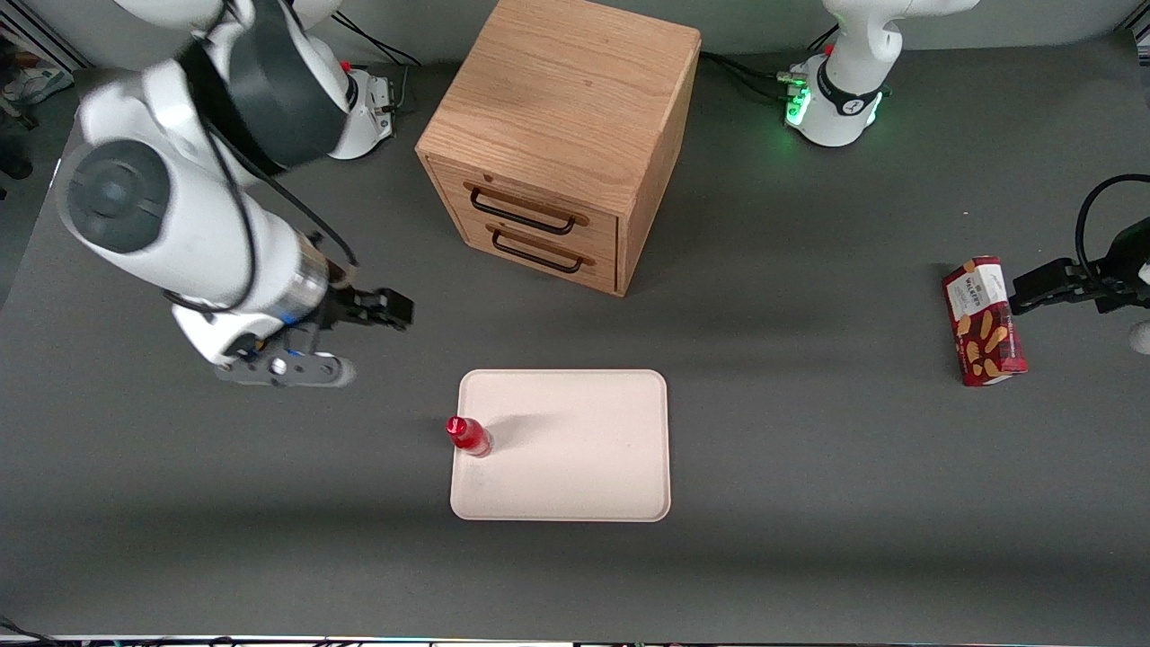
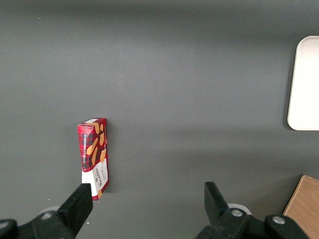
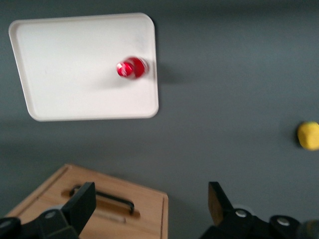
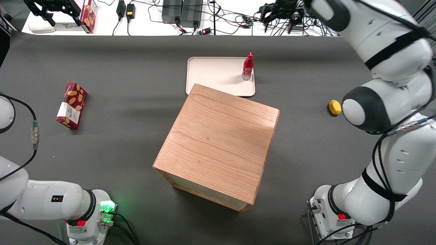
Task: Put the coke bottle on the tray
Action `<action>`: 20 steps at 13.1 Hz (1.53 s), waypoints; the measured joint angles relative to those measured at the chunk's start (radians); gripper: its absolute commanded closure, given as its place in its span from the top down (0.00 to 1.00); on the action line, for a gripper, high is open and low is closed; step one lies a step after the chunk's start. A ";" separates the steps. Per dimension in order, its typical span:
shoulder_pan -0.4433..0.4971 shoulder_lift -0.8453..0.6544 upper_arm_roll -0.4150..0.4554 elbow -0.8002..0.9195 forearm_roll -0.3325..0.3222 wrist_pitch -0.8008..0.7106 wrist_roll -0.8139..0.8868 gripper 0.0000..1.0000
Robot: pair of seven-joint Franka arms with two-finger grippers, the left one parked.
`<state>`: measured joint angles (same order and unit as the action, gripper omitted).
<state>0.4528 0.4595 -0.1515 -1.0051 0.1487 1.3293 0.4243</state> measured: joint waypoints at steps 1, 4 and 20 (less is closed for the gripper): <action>-0.041 -0.032 0.028 -0.002 0.000 -0.042 0.000 1.00; -0.191 -0.137 0.117 -0.051 -0.007 -0.103 -0.051 1.00; -0.395 -0.454 0.018 -0.568 -0.114 0.200 -0.458 1.00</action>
<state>0.0574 0.0060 -0.1337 -1.5729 0.0347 1.5291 -0.0332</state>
